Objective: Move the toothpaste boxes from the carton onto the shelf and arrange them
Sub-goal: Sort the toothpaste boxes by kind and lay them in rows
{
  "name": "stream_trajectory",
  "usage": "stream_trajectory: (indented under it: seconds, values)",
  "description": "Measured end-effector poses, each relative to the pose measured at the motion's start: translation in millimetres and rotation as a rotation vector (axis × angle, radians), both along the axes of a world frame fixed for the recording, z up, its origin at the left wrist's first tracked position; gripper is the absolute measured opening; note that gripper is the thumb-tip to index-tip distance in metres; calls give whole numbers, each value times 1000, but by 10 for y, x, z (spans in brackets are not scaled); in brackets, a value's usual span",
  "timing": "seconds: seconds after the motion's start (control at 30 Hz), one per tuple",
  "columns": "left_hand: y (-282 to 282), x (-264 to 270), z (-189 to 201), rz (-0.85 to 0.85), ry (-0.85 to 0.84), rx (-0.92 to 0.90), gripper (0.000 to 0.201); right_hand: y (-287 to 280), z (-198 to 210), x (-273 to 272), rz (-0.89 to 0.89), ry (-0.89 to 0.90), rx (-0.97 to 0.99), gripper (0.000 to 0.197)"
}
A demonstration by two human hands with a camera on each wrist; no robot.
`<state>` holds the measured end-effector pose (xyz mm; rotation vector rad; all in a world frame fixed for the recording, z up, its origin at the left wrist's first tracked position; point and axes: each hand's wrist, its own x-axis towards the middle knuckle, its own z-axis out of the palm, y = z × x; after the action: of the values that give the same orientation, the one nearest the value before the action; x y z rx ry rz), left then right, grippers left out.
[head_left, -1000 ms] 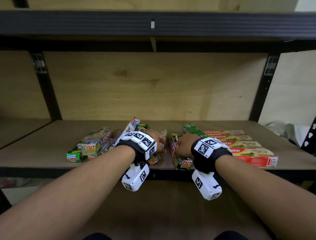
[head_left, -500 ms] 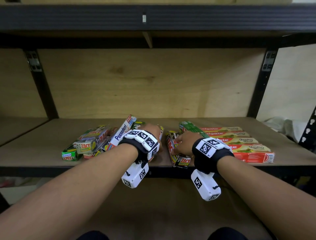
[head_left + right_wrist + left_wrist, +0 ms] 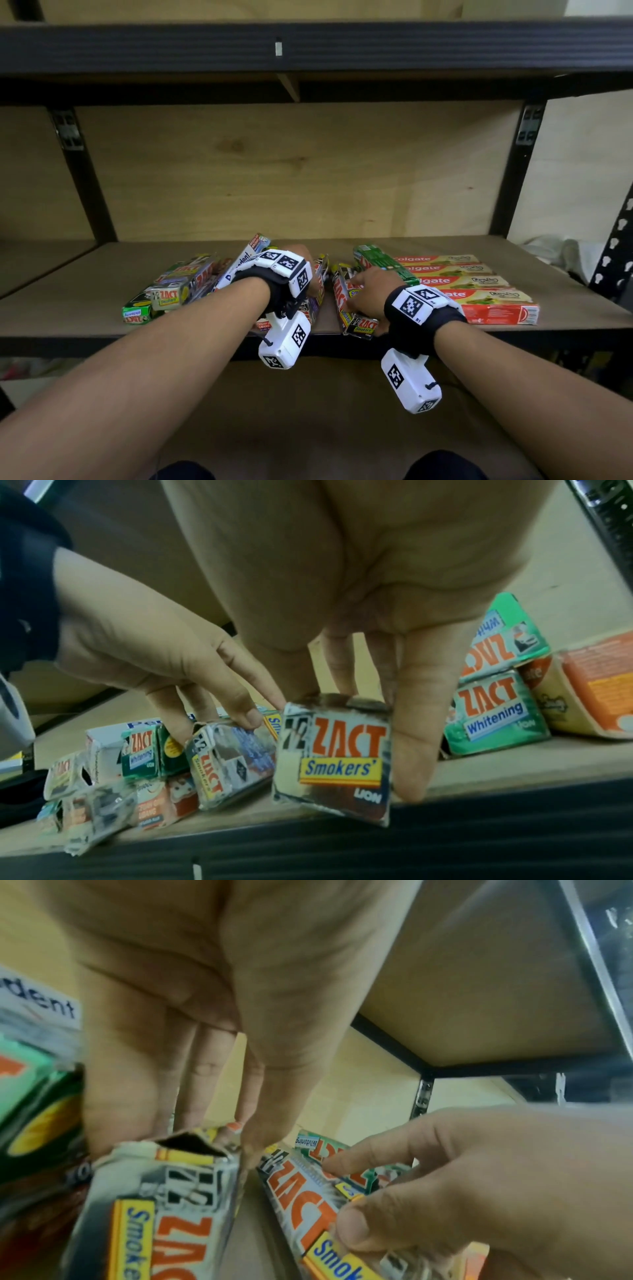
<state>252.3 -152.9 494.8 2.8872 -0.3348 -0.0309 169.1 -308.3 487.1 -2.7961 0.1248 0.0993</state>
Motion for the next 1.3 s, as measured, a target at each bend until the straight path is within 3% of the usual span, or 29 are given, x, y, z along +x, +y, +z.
stream_trajectory:
  seconds: [0.13,0.3,0.43,0.53,0.73,1.0,1.2,1.3]
  values:
    - [137,-90,126,-18,47,-215,25,-98,-16,-54,-33,-57,127,62]
    - [293,-124,286,43,73,-524,42,-90,43,-85,-85,-154,276,65]
    - [504,-158,455,56,42,-639,36,71,224,-80,-67,-199,267,62]
    - [747,-165,572,90,8,-690,29,281,349,-46,-47,-195,367,62]
    - [1416,-190,726,177,-91,-688,26,803,550,85,12,-136,587,53]
    - [2291,-150,640,351,-205,-623,24,1531,680,386,106,-109,629,40]
    - [2605,-115,441,414,-185,-504,25,1933,649,642,170,-116,442,18]
    - [2679,-86,330,404,-185,-420,31,2098,610,808,196,-138,206,37]
